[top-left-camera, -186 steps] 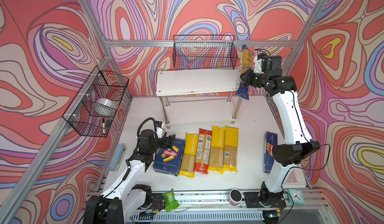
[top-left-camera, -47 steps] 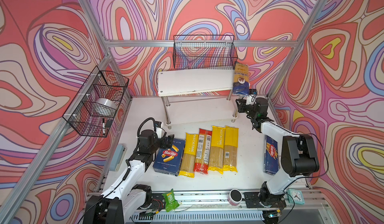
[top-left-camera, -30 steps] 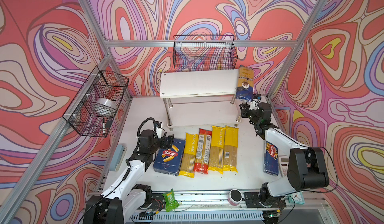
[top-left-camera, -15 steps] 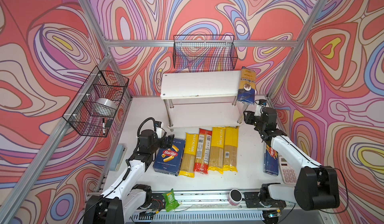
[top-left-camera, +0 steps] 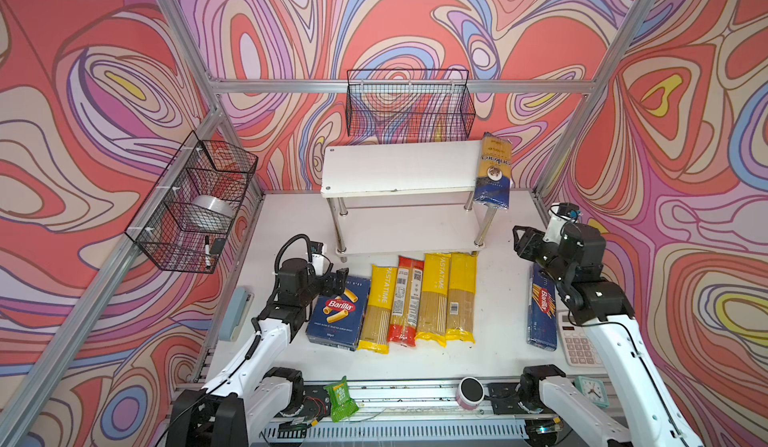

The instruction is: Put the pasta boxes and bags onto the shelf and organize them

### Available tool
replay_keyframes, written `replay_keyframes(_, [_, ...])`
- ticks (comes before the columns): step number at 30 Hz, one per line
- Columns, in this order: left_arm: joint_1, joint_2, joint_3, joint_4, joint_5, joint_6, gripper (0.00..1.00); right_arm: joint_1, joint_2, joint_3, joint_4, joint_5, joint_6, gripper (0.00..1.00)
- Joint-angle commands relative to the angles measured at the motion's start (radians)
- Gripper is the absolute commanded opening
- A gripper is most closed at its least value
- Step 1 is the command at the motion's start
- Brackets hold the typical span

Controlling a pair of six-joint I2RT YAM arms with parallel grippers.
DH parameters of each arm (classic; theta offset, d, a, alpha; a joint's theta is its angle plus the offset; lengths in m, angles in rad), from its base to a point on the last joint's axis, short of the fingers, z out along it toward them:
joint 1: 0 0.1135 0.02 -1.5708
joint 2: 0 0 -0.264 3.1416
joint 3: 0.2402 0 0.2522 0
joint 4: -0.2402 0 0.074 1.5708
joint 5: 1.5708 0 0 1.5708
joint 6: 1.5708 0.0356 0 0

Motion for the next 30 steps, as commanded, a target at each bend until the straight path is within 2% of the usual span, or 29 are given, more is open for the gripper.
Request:
replay_keyframes(1, [0.002, -0.013, 0.006, -0.008, 0.001, 0.003, 1.00, -0.001, 0.016, 0.088, -0.062, -0.084, 0.050, 0.56])
replay_keyframes(6, [0.002, -0.016, 0.005, -0.013, -0.004, 0.001, 1.00, 0.000, 0.077, 0.141, 0.021, -0.221, 0.109, 0.59])
replay_keyframes(13, [0.003, -0.040, -0.008, -0.012, -0.014, 0.000, 1.00, 0.000, 0.164, 0.160, 0.164, -0.314, 0.182, 0.62])
replay_keyframes(20, [0.002, -0.032, -0.002, -0.018, -0.012, 0.003, 1.00, -0.001, 0.197, 0.149, 0.263, -0.356, 0.245, 0.63])
replay_keyframes(30, [0.002, -0.037, -0.004, -0.018, -0.012, 0.003, 1.00, 0.000, 0.256, 0.182, 0.242, -0.385, 0.254, 0.63])
